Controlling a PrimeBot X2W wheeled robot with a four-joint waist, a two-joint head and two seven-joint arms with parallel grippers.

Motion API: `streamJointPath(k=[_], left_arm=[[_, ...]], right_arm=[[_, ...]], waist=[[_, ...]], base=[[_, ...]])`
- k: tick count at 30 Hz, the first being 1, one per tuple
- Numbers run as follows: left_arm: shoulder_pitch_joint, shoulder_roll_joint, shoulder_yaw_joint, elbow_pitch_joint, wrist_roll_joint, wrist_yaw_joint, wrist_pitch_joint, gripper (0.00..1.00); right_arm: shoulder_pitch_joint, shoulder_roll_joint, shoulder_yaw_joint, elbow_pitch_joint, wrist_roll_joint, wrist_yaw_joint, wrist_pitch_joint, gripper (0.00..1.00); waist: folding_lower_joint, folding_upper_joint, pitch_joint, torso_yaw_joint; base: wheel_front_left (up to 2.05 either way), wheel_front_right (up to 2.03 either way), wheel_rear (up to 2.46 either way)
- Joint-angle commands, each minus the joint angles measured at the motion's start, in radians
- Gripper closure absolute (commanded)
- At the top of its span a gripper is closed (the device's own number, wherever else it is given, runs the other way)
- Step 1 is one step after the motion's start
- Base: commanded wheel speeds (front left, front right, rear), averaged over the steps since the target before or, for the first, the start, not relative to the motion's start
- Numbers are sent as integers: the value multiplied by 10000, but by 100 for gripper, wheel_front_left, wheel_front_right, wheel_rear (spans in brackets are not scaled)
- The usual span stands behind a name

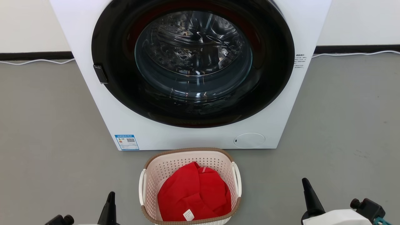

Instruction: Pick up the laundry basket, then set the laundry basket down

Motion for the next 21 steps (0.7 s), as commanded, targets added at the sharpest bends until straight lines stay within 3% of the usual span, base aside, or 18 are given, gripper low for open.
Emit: streamJointPath(k=[1, 21], left_arm=[[-620, 73, 200, -211, -323, -111, 76, 100], [-1137, 114, 468, 22, -2562, -481, 643, 100]], right_arm=[[-603, -129, 44, -345, 288, 36, 96, 100], [-781, -143, -425, -510, 2268, 48, 653, 100]], waist=[[-1, 0, -2, 0], [-1, 0, -36, 5]], base=[[0, 0, 0], [0, 0, 0]])
